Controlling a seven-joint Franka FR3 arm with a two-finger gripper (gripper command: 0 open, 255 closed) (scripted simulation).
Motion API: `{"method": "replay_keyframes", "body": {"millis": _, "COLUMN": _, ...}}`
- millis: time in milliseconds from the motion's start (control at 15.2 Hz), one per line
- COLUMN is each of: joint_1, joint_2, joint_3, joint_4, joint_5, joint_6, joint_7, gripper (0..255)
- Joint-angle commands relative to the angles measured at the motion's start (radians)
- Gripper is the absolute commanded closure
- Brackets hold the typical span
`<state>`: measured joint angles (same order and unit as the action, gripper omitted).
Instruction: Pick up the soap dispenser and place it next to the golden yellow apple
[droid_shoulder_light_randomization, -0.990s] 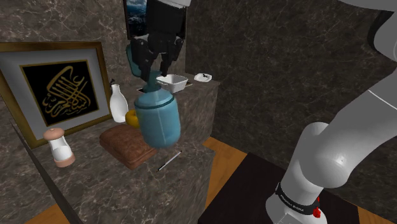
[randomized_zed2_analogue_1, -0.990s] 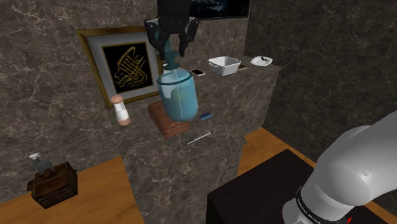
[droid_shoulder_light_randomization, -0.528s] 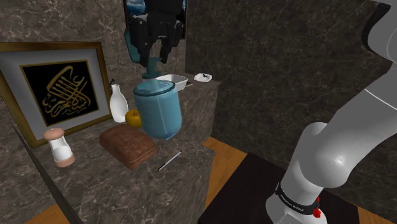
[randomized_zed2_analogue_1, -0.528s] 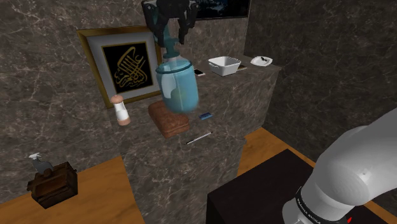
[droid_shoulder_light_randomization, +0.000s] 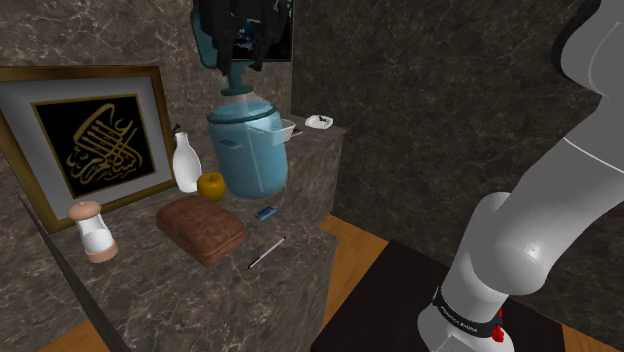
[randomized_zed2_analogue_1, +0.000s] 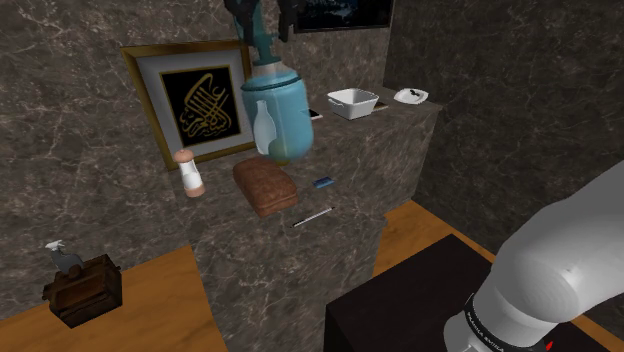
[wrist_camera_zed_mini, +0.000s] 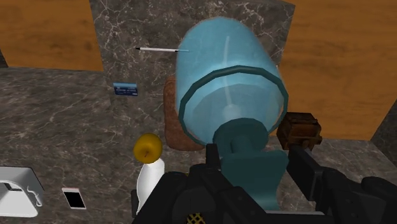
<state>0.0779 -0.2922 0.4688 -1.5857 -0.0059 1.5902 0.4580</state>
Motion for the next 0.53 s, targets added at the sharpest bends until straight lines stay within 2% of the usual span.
{"method": "replay_keyframes", "body": {"millis": 0, "joint_1": -0.002, "joint_2": 0.016, "joint_3": 0.004, "joint_4": 0.043, "joint_5": -0.007, "joint_6": -0.027, "joint_7": 0.002, "gripper": 255}}
{"method": "replay_keyframes", "body": {"millis": 198, "joint_1": -0.004, "joint_2": 0.039, "joint_3": 0.011, "joint_4": 0.099, "joint_5": -0.017, "joint_6": -0.063, "joint_7": 0.006, "gripper": 255}}
{"method": "replay_keyframes", "body": {"millis": 462, "joint_1": -0.029, "joint_2": 0.068, "joint_3": -0.033, "joint_4": 0.056, "joint_5": -0.021, "joint_6": 0.011, "joint_7": -0.061, "gripper": 255}}
